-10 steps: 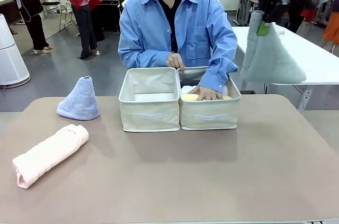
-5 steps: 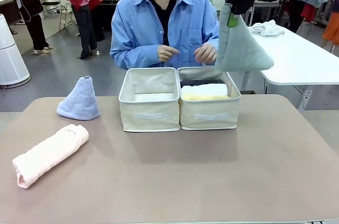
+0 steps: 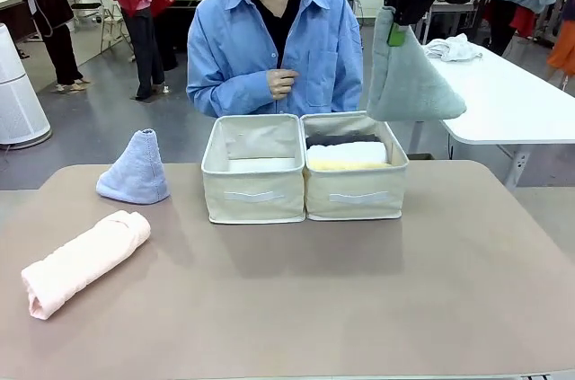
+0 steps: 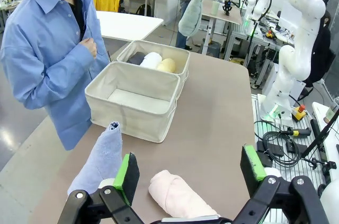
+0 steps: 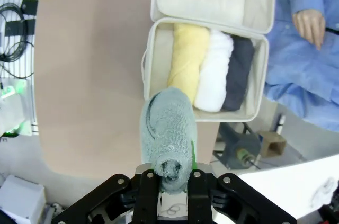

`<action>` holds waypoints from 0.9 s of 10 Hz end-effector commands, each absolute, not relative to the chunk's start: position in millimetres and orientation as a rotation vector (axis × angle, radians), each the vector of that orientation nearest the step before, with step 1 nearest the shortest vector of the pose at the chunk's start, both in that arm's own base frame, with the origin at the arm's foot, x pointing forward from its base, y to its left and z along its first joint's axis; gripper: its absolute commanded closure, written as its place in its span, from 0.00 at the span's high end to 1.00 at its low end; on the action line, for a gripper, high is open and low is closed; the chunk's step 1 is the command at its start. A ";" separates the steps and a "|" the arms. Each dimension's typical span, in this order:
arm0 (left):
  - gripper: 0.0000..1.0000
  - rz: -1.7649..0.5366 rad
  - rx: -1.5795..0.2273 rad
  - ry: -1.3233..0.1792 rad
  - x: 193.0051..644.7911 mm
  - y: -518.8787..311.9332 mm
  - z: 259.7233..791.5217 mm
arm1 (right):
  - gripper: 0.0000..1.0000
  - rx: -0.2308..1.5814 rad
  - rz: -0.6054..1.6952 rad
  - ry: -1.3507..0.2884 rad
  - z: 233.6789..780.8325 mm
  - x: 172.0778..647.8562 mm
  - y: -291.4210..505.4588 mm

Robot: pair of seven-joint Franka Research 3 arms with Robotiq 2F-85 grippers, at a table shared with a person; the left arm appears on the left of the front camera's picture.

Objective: Sort the towels based on their folding style.
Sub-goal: Pick up one triangle-folded towel and place it in the left Fabric basket.

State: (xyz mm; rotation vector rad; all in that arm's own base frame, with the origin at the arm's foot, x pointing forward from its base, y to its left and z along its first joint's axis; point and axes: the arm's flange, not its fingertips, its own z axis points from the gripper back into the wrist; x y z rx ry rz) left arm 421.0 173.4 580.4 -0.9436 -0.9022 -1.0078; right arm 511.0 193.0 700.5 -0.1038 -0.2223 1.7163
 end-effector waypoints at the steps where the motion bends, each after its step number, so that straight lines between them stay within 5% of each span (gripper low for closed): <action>1: 1.00 -1.011 -0.948 -0.930 419.1 173.2 581.4 | 0.18 -0.134 1.713 -0.302 698.0 515.2 198.2; 9: 1.00 -1.011 -0.948 -0.930 419.1 173.2 581.4 | 0.18 -0.079 1.903 -0.312 678.5 559.4 296.1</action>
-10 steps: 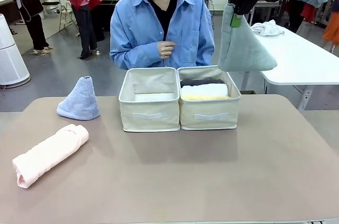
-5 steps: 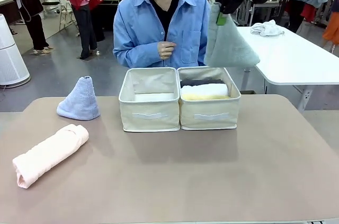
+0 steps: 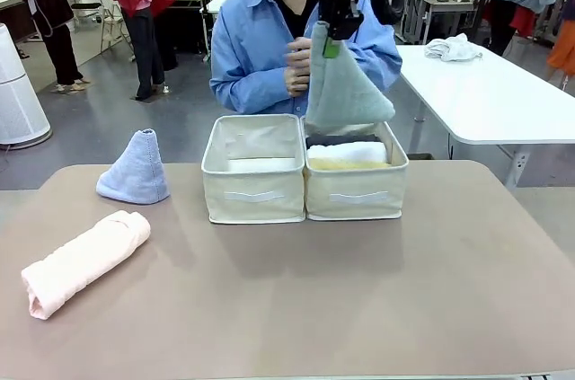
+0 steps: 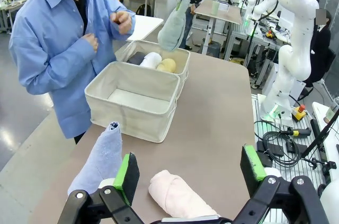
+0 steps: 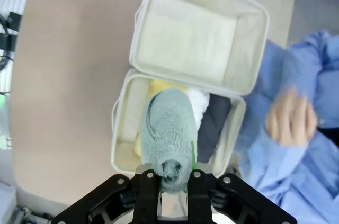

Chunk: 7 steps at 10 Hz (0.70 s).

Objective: Sort the towels based on their folding style.
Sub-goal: Pick up one triangle-folded towel and place it in the left Fabric basket.

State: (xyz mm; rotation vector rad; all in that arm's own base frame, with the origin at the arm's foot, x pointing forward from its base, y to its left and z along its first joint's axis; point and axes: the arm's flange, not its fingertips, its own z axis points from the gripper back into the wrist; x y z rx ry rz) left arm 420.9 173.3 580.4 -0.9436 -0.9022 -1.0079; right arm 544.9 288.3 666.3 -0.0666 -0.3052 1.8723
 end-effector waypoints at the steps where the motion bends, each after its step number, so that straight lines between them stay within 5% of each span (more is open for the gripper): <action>1: 1.00 -1.011 -0.948 -0.930 419.1 173.2 581.4 | 0.18 -0.092 1.909 -0.255 676.9 559.6 299.2; 2: 1.00 -1.011 -0.948 -0.930 419.1 173.2 581.4 | 0.18 -0.132 1.918 -0.026 680.5 527.2 281.7; 4: 1.00 -1.011 -0.948 -0.930 419.1 173.2 581.4 | 0.18 -0.295 1.734 -0.084 695.8 437.1 224.0; 7: 1.00 -1.011 -0.948 -0.930 419.1 173.2 581.4 | 0.18 -0.281 1.732 -0.142 687.5 420.7 211.7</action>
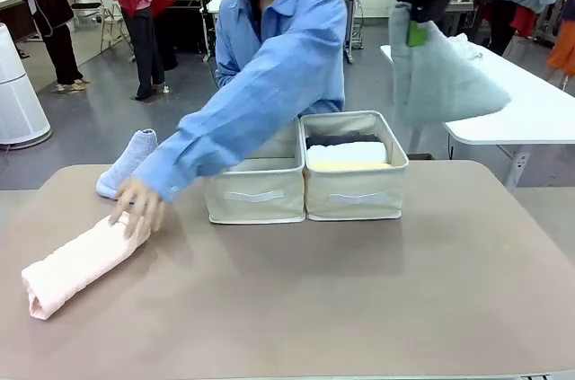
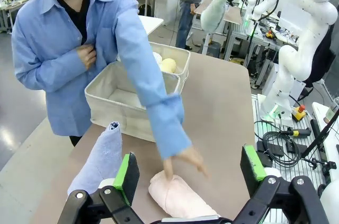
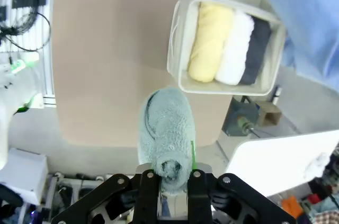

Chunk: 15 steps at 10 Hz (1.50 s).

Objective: Sort the towels based on their folding style.
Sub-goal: Pick up one triangle-folded towel and place it in the left Fabric basket.

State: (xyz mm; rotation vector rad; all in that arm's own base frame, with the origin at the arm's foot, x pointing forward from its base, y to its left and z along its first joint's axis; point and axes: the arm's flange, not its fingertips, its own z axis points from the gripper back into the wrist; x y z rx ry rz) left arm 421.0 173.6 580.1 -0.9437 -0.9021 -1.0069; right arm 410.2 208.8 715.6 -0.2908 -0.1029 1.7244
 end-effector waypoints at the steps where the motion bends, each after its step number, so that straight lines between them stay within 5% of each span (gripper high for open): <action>1: 1.00 -1.011 -0.948 -0.930 419.1 173.2 581.4 | 0.18 -0.273 1.745 -0.142 687.3 426.7 212.9; 15: 1.00 -1.011 -0.948 -0.930 419.1 173.2 581.4 | 0.18 -0.253 1.734 -0.135 679.9 442.0 213.3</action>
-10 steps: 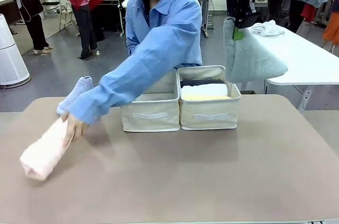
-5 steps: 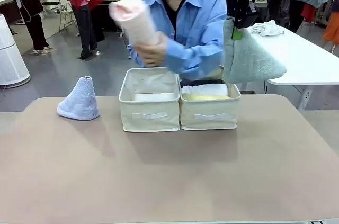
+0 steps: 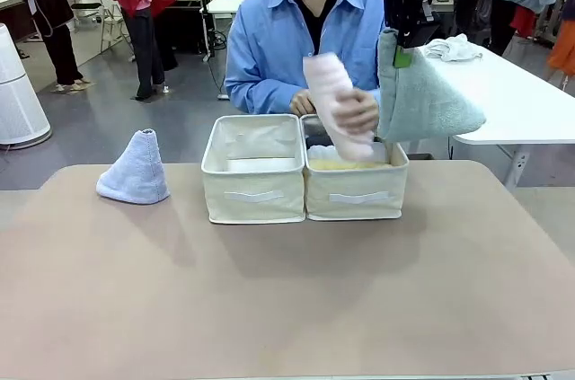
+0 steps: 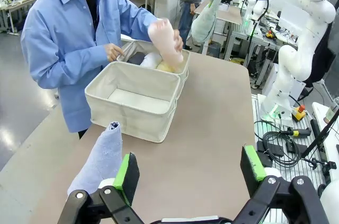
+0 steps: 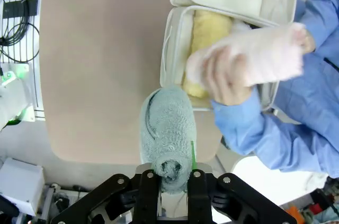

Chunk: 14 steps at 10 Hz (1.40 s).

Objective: Sort the towels based on their folding style.
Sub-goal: Pick up one triangle-folded towel and place it in the left Fabric basket.

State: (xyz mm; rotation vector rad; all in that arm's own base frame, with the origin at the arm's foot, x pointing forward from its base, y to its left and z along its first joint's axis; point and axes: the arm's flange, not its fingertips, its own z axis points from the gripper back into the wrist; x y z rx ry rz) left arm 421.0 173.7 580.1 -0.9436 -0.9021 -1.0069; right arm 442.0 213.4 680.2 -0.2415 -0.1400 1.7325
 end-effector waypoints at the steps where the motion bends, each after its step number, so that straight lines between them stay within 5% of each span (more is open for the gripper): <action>1: 1.00 -1.011 -0.948 -0.930 419.1 173.2 581.4 | 0.18 -0.253 1.734 -0.135 679.9 442.0 213.3; 14: 1.00 -1.011 -0.948 -0.930 419.1 173.2 581.4 | 0.18 -0.253 1.734 -0.135 679.9 442.0 213.3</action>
